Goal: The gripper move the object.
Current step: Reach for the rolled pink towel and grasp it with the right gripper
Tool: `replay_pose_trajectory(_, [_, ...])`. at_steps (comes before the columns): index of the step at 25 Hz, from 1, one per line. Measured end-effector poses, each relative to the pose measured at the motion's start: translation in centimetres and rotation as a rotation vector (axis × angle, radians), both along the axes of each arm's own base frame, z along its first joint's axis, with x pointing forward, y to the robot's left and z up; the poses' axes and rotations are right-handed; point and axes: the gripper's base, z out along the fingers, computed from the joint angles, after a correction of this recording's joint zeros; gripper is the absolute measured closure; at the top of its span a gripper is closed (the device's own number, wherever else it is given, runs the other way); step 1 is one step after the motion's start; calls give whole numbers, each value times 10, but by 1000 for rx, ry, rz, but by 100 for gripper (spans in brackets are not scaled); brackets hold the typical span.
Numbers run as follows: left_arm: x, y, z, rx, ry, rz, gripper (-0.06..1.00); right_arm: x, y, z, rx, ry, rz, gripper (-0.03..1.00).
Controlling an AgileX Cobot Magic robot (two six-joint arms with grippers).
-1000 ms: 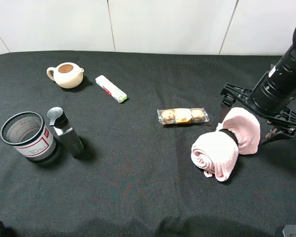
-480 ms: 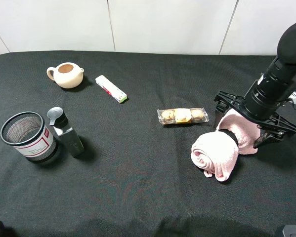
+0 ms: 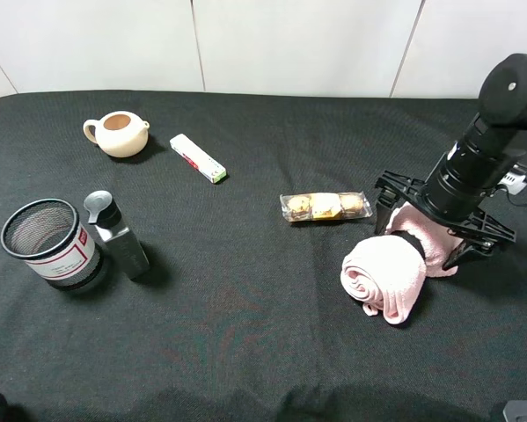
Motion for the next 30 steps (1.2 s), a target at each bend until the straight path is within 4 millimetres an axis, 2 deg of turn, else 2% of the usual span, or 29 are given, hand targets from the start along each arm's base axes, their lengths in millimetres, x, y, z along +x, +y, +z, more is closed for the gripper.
replay_pose_trajectory(11, [0, 0, 0, 0, 0, 0, 11, 1, 1, -3, 1, 4, 4, 27])
replay_pose_trajectory(19, [0, 0, 0, 1, 0, 1, 11, -1, 13, -6, -23, -18, 25, 27])
replay_pose_trajectory(30, [0, 2, 0, 17, -2, 13, 11, -2, 12, -6, -36, -8, 33, 27])
